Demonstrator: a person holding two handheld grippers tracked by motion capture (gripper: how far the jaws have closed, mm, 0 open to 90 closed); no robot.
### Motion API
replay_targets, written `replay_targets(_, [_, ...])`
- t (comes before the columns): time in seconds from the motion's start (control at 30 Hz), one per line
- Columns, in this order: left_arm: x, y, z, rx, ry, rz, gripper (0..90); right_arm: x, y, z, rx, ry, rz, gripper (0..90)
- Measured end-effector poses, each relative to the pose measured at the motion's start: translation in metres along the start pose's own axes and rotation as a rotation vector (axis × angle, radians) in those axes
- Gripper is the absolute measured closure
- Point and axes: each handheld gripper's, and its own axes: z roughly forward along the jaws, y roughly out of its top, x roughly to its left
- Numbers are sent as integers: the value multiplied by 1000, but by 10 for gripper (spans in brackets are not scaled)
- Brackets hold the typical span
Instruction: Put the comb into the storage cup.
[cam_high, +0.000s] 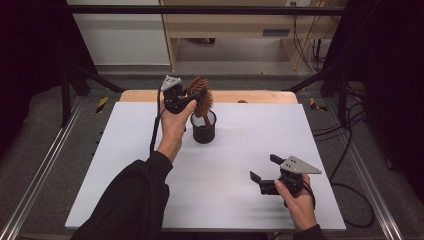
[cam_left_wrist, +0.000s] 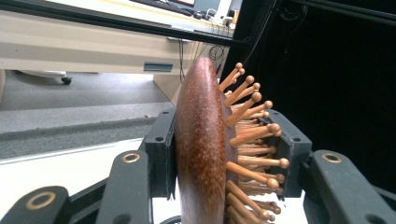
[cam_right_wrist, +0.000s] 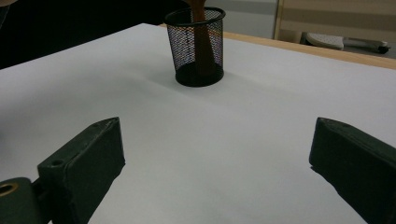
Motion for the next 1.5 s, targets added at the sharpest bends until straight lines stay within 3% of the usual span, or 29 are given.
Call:
replay_targets(1.03, [0,-4,2,-2,-3,-1,513,1,0,1,9,6,-2,35])
replay_targets(1.5, [8,-4,2,2,2,-10,502,1,-1,2,9,8,-1,35])
